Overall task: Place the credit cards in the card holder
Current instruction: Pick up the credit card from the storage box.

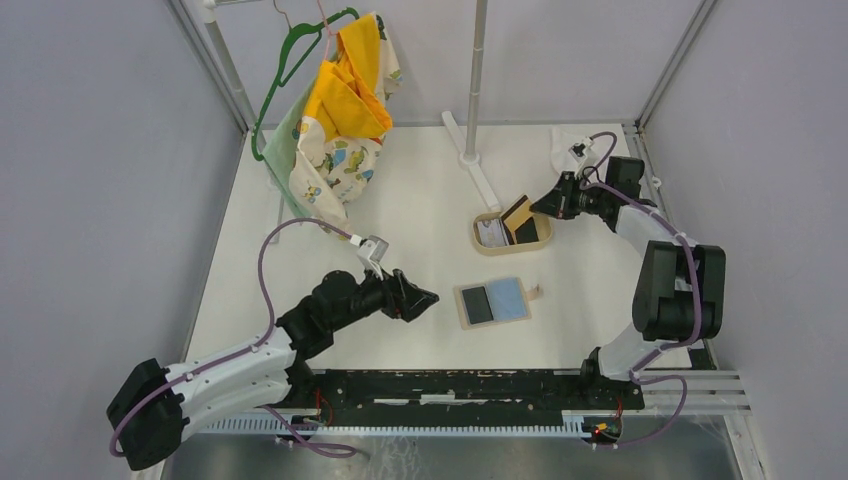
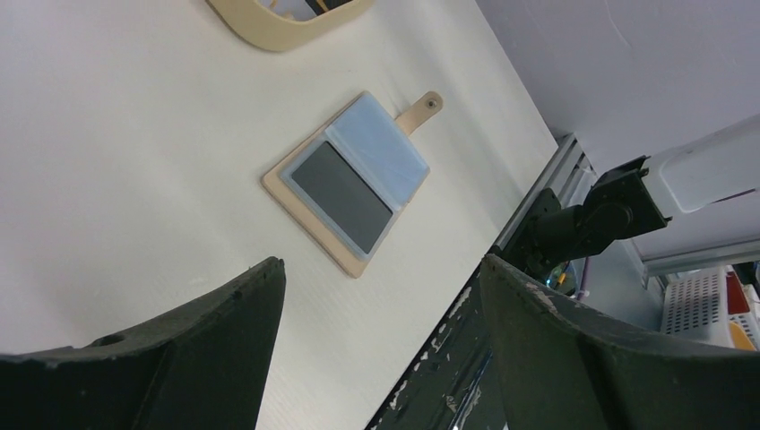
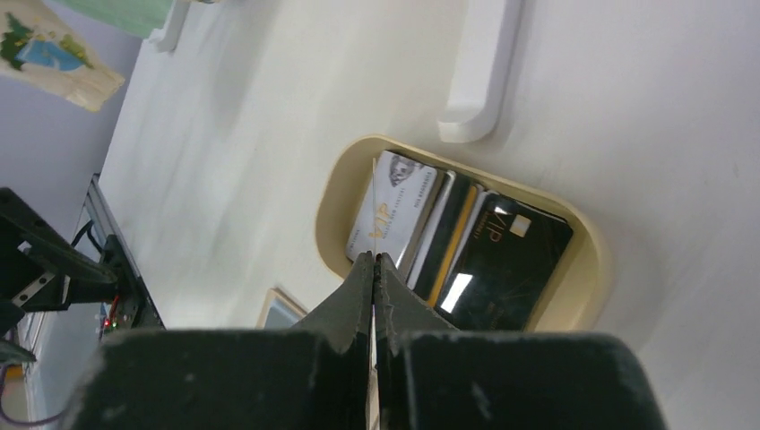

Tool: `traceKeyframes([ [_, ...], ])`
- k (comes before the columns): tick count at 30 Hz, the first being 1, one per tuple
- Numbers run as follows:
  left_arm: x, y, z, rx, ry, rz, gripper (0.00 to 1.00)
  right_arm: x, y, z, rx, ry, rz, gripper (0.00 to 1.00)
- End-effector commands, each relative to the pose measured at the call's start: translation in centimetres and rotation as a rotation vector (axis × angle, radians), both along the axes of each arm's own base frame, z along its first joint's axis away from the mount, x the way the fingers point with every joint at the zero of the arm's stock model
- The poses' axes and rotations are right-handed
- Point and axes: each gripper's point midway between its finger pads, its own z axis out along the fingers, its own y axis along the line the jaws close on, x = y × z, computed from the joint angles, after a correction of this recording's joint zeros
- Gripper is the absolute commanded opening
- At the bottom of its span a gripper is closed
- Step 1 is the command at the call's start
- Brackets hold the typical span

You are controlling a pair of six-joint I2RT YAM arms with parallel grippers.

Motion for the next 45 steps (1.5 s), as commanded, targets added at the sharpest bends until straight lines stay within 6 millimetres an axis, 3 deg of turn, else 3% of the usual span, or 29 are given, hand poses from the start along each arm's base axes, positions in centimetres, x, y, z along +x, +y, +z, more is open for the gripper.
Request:
traceKeyframes([
  [1,0.5,-1.5,3.9,0.001,-0.120,-0.073,0.80,-1.3,2.0,6.4,0.076,-0.232,0.197,0.00],
  [5,0.6,-2.2,4.2,0.081,-0.191,-0.153,0.74,-5.0,4.8,9.8,0.086,-0.453,0.464,0.00],
  [9,0.2,-2.5,4.9,0.112,-0.298,-0.224,0.71,-8.4,7.0,11.0,-0.046,-0.730,0.708,0.00],
  [13,-0.3,-2.0,6.6,0.084,-0.464,-0.248,0.71,-13.4,8.9,10.5,-0.114,-0.950,0.965,0.00],
  [17,-1.4,-1.0,7.8,0.039,-0.664,-0.257,0.72,-16.9,9.8,9.8,-0.185,-1.221,1.101,0.00],
  [22,-2.6,-0.6,8.5,0.071,-0.888,-0.287,0.73,-19.9,10.6,10.2,-0.220,-1.426,1.183,0.00],
  [27,-3.9,-1.8,9.2,0.122,-1.031,-0.322,0.76,-23.1,11.3,9.8,-0.226,-1.578,1.263,0.00],
  [38,-4.4,-5.6,8.1,0.407,-1.165,-0.304,0.72,-25.9,11.4,11.1,-0.234,-1.763,1.264,0.00],
  [45,-2.9,-7.2,8.3,0.498,-1.176,-0.191,0.64,-26.8,11.4,10.2,-0.215,-1.764,1.283,0.00],
])
